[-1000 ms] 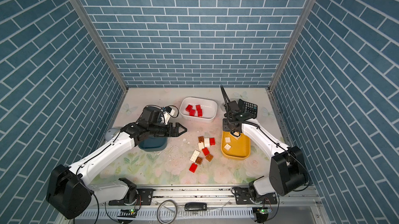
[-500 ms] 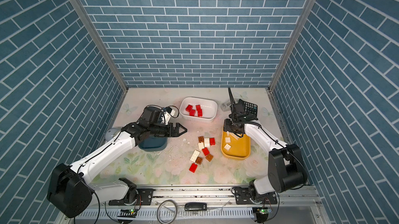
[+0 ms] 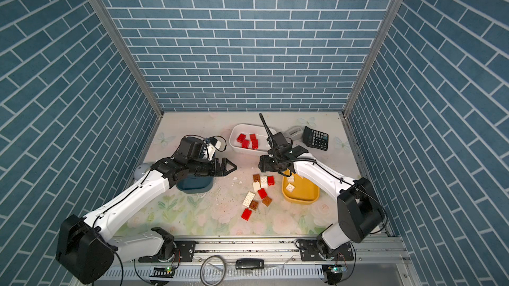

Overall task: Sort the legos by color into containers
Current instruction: 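Grasp a brown brick from the pile with the right gripper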

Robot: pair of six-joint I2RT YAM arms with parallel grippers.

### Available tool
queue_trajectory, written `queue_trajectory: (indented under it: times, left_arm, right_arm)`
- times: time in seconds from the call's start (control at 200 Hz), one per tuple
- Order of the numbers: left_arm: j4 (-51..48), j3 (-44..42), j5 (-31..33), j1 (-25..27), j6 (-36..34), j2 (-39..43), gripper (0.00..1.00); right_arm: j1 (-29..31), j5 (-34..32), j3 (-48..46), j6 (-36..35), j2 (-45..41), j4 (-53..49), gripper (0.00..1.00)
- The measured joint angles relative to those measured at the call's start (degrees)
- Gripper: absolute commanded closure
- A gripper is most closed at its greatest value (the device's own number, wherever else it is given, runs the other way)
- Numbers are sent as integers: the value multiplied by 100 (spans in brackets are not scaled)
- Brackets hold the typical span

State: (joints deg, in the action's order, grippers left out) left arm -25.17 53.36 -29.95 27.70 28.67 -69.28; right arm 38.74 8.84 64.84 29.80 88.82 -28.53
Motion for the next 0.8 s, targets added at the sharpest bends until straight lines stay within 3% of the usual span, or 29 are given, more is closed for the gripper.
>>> queue_trajectory:
  times: [0.405, 0.8]
  left_arm:
    - [-133, -81, 42, -37, -2, 221, 0]
    - [-236, -223, 57, -79, -15, 415, 0]
  right_arm:
    - [562, -496, 654, -107, 1685, 74, 41]
    - [879, -767, 964, -326, 2179, -2, 56]
